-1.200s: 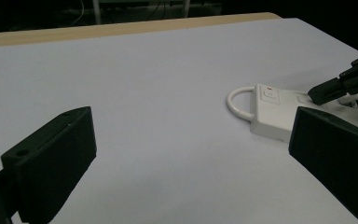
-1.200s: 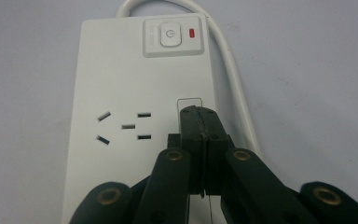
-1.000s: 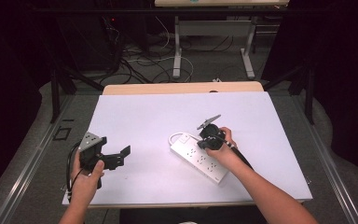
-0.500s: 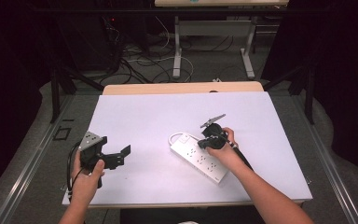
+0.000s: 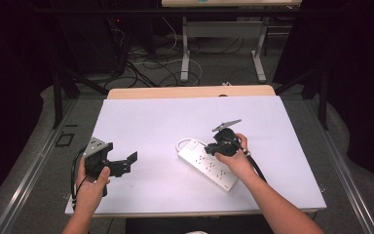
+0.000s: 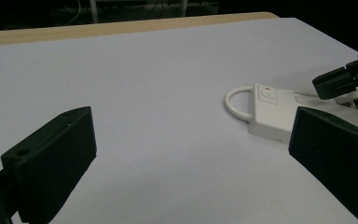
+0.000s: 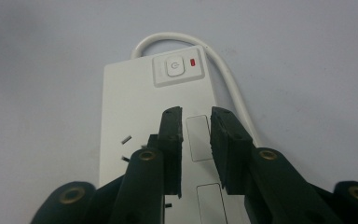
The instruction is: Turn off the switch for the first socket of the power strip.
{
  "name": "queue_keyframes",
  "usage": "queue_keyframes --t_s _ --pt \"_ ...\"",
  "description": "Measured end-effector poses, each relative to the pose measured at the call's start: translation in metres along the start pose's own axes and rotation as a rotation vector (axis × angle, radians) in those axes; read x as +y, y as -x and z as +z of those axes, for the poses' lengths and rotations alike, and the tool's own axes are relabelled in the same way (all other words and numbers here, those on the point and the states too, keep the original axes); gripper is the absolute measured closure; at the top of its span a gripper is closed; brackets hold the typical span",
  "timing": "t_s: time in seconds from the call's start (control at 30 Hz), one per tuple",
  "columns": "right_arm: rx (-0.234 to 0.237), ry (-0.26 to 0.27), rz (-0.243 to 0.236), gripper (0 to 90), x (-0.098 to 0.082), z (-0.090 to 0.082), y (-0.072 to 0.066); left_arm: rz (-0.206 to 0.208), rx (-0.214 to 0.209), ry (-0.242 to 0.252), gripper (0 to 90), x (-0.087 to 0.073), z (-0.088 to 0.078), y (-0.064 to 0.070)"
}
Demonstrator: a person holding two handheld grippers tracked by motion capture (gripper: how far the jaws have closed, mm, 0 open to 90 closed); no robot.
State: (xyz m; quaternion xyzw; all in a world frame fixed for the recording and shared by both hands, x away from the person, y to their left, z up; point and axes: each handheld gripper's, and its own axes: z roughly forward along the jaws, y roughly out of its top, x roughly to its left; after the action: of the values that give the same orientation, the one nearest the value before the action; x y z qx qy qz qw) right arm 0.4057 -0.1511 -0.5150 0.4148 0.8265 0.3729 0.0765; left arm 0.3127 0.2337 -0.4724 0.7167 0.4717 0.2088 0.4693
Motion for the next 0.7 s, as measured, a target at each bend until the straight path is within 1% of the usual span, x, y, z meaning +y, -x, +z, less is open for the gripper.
queue_keyframes --t_s 0.03,0.17,0.2,0.27,0.3,0.33,0.37,0.47,0.5,0.53,0.57,0.7 --pt "-0.005 -0.010 -0.003 73.1 0.001 -0.003 0.000 0.001 0.000 0.003 0.5 0.000 0.000 0.000" --pt "0.001 0.006 0.016 68.6 0.001 -0.008 0.001 -0.001 0.001 0.006 0.5 0.000 0.001 0.000" --pt "0.009 0.026 0.018 67.8 0.001 -0.007 0.002 0.000 0.001 0.004 0.5 0.000 0.001 -0.001" --pt "0.009 0.019 0.023 66.8 0.002 -0.009 0.002 0.000 0.001 0.003 0.5 0.000 0.001 -0.001" --pt "0.009 0.024 0.026 63.1 0.002 -0.010 0.003 0.000 0.002 0.004 0.5 0.000 0.001 -0.001" --pt "0.009 0.024 0.026 63.1 0.002 -0.010 0.003 -0.001 0.003 0.004 0.5 0.000 0.000 -0.001" --pt "0.019 0.024 0.037 60.3 0.002 -0.010 0.003 -0.001 0.003 0.005 0.5 0.000 0.000 -0.001" --pt "0.018 0.028 0.042 56.9 0.003 -0.011 0.004 0.000 0.002 0.005 0.5 0.001 0.000 -0.001" --pt "0.018 0.028 0.042 56.9 0.003 -0.011 0.004 0.008 0.004 0.002 0.5 0.001 0.000 -0.002" --pt "0.024 0.033 0.039 56.4 0.003 -0.012 0.004 0.000 0.004 0.004 0.5 0.000 0.000 -0.002" --pt "0.025 0.038 0.048 56.5 0.002 -0.012 0.005 -0.006 0.004 0.003 0.5 0.000 0.000 -0.002" --pt "0.032 0.049 0.050 56.4 0.002 -0.014 0.006 -0.005 0.005 0.001 0.5 -0.001 0.000 -0.002"
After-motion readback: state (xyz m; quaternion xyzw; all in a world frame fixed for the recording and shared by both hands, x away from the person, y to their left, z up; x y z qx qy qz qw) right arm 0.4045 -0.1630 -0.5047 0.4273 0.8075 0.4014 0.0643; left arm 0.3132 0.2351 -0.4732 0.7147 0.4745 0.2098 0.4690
